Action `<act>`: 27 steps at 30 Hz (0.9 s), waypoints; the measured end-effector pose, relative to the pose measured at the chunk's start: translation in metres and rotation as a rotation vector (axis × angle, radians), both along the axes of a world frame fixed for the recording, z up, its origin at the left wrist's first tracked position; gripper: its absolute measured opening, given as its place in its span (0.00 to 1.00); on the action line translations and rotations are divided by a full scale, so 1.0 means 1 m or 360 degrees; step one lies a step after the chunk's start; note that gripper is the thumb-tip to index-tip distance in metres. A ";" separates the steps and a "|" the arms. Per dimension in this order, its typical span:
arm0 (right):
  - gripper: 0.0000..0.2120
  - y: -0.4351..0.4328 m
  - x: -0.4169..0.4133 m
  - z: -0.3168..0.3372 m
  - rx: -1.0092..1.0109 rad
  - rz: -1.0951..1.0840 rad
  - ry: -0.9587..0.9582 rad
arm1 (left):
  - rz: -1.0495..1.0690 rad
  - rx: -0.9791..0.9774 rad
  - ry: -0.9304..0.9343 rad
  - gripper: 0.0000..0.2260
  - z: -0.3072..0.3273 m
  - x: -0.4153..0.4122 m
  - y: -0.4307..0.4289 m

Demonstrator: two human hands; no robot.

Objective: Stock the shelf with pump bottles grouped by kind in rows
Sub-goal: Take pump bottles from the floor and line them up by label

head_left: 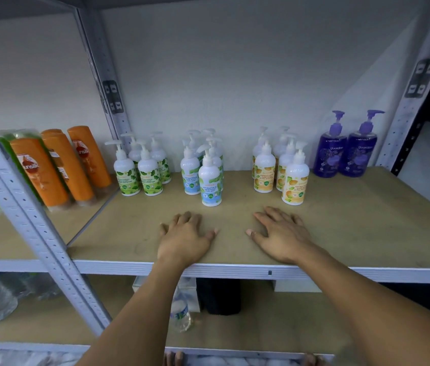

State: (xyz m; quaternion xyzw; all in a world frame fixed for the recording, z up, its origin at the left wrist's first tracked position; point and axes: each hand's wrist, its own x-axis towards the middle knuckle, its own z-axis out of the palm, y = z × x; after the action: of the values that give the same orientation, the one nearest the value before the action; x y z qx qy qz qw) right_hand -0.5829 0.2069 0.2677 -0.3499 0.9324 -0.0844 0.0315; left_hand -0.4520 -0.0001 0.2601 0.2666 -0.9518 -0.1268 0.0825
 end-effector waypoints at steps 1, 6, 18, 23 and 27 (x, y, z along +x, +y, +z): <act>0.35 0.007 0.005 0.000 0.0021 -0.0018 -0.0006 | -0.0024 -0.0019 -0.0056 0.32 0.001 0.006 0.004; 0.35 0.062 0.041 -0.005 0.0051 -0.0078 0.0009 | -0.0091 -0.0080 -0.0209 0.33 0.002 0.032 0.028; 0.34 0.293 0.133 -0.062 0.0218 -0.0205 -0.0183 | -0.0677 -0.0139 -0.0072 0.34 -0.015 0.065 0.182; 0.35 0.395 0.185 -0.089 0.0211 -0.0511 -0.0460 | -0.1167 0.0113 -0.0258 0.34 -0.053 0.065 0.293; 0.35 0.458 0.220 -0.115 0.0123 -0.0746 -0.0594 | -0.1423 0.0414 -0.0468 0.29 -0.076 0.059 0.356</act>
State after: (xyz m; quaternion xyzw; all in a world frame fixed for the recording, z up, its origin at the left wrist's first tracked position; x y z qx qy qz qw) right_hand -0.3626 0.6646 0.1527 -0.1021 0.9684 -0.1167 0.1953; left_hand -0.3926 0.3559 0.1845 -0.1451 -0.9509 -0.2288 -0.1493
